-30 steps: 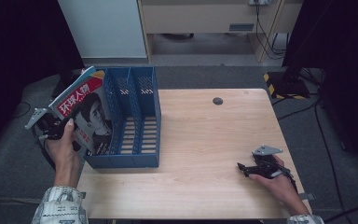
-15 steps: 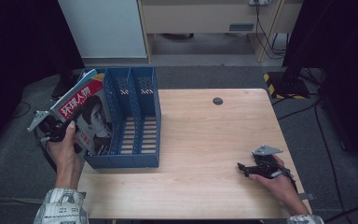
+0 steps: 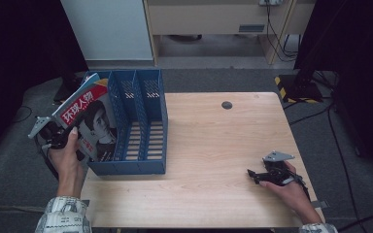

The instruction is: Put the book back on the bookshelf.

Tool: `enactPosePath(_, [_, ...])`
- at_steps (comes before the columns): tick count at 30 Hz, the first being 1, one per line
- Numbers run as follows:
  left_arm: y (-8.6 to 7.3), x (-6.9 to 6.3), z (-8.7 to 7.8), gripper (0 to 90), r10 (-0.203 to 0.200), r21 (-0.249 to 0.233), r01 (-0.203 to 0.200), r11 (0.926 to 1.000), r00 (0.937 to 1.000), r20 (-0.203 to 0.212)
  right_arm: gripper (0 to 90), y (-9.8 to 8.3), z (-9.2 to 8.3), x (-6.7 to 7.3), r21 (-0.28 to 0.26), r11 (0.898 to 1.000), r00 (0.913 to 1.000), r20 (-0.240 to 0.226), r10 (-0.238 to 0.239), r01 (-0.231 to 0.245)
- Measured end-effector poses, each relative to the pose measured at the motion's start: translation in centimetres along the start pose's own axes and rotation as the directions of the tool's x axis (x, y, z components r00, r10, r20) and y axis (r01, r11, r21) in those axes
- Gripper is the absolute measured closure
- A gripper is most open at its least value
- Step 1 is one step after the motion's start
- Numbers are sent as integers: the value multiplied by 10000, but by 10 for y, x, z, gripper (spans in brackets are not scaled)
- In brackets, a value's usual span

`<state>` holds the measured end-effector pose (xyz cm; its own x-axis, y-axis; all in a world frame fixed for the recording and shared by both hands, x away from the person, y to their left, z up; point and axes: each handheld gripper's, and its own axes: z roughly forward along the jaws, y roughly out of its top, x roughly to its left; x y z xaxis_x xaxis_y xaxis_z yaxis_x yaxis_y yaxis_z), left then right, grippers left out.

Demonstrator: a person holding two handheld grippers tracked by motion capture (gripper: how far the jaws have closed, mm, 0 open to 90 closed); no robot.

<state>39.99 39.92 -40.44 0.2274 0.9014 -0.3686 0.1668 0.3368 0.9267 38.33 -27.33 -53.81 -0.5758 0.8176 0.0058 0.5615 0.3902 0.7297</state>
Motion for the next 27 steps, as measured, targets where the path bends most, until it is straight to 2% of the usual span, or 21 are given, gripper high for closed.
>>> enactPosePath(21, [-6, 4, -1, 845, -90, 148, 92, 9998, 9998, -151, 156, 0, 0, 0, -2, 10000, 10000, 0, -1, 1])
enactPosePath(27, [-6, 3, 0, 845, 107, 282, -99, 9996, 9996, -275, 156, 0, 0, 0, -2, 10000, 10000, -1, -1, 1])
